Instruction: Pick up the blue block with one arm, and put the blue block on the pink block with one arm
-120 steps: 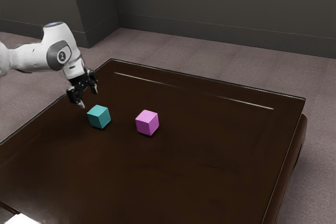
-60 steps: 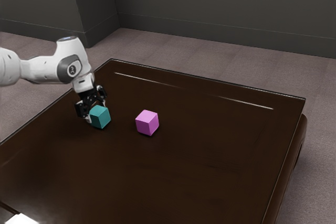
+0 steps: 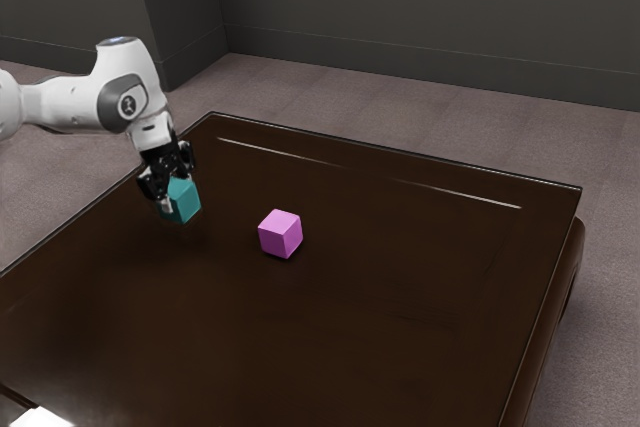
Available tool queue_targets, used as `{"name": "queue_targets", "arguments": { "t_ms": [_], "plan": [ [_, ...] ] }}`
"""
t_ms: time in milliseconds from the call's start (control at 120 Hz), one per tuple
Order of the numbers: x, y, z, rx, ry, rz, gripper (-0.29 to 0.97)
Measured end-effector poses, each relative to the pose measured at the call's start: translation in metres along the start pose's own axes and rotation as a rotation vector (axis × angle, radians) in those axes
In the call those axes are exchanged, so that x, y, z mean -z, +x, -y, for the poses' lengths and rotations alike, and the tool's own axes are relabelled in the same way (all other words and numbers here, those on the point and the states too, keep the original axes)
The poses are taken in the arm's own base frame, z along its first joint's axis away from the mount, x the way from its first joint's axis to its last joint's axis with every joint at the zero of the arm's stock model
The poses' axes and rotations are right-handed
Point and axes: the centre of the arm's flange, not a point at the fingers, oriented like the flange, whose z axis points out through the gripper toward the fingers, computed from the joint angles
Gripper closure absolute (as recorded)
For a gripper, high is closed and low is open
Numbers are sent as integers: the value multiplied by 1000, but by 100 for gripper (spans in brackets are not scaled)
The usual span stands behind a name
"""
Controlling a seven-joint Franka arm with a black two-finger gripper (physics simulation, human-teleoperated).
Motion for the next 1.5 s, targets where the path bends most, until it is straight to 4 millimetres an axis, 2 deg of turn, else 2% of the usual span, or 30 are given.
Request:
{"name": "queue_targets", "arguments": {
  "t_ms": [42,100,167,217,425,525,642,775,942,1117,1308,1367,1408,1442,1500],
  "plan": [
    [22,11,-6,4,11,2,35],
    [42,45,-7,-22,16,2,35],
    [47,101,-4,-83,2,-8,35],
    [46,130,-3,-110,-9,-18,35],
    [34,165,11,-114,-7,-56,36],
    [32,172,20,-109,10,-68,38],
    [15,186,29,-111,11,-89,40],
    [-3,179,46,-84,32,-118,42],
    [-9,177,49,-73,43,-111,44],
    [-11,176,49,-76,41,-93,20],
    [-8,174,48,-69,42,-88,8],
    [9,173,43,-64,52,-78,6],
    [40,178,34,-64,69,-61,5],
    [80,187,20,-66,95,-35,4],
    [172,204,-18,-49,156,39,3]
  ]
}}
